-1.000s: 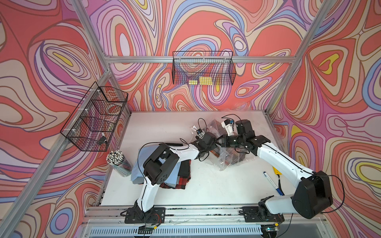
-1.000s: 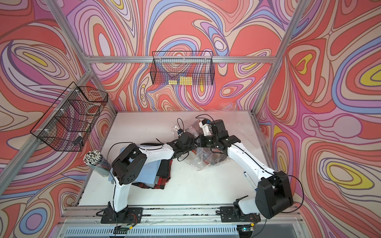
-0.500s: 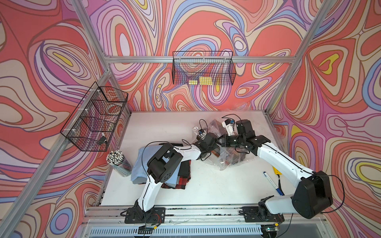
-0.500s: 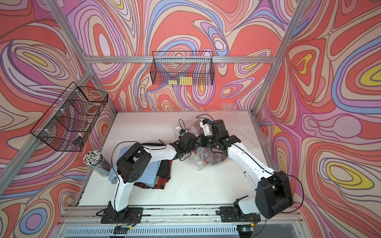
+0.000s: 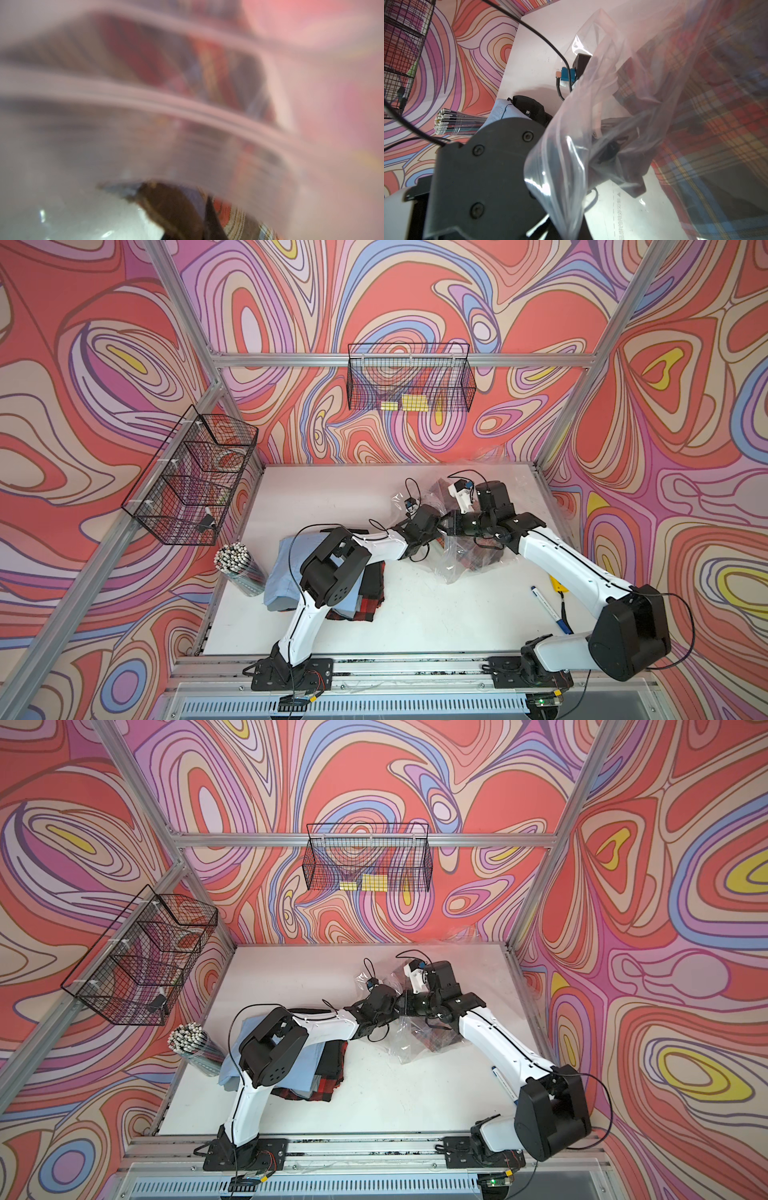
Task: Take the shirt out of the vacuum bag
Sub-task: Take out the shirt from the vacuum bag.
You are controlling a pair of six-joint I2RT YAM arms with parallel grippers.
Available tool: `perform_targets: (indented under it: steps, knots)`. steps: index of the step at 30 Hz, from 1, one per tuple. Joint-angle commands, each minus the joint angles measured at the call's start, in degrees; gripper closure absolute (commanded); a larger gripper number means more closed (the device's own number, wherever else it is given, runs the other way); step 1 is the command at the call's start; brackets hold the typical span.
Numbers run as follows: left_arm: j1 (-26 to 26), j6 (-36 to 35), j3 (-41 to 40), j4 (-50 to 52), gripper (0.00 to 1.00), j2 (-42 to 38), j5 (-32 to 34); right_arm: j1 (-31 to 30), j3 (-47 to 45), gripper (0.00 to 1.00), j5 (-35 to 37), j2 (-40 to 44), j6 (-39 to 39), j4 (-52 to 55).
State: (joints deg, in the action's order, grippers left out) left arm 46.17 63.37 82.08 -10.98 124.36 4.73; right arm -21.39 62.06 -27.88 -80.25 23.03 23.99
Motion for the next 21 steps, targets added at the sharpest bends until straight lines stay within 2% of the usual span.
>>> perform_targets:
  steps: [1, 8, 19, 21]
  knots:
    - [0.6, -1.4, 2.9, -0.4, 1.0, 2.4, -2.6, -0.7, 0.4, 1.0, -2.7, 1.4, -0.3, -2.1]
    - [0.7, -3.9, 1.3, -1.1, 1.0, -0.5, -2.2, -0.7, 0.6, 1.0, -2.0, 1.9, -1.1, -1.1]
    - [0.7, -7.3, -14.9, -2.3, 1.0, -18.1, 4.2, -0.7, 1.7, 1.0, -0.6, 1.8, -2.4, 0.5]
    - [0.8, -8.6, -15.5, 1.0, 1.0, -20.5, 5.6, -0.7, 1.9, 1.0, -0.6, 1.7, -2.6, 0.8]
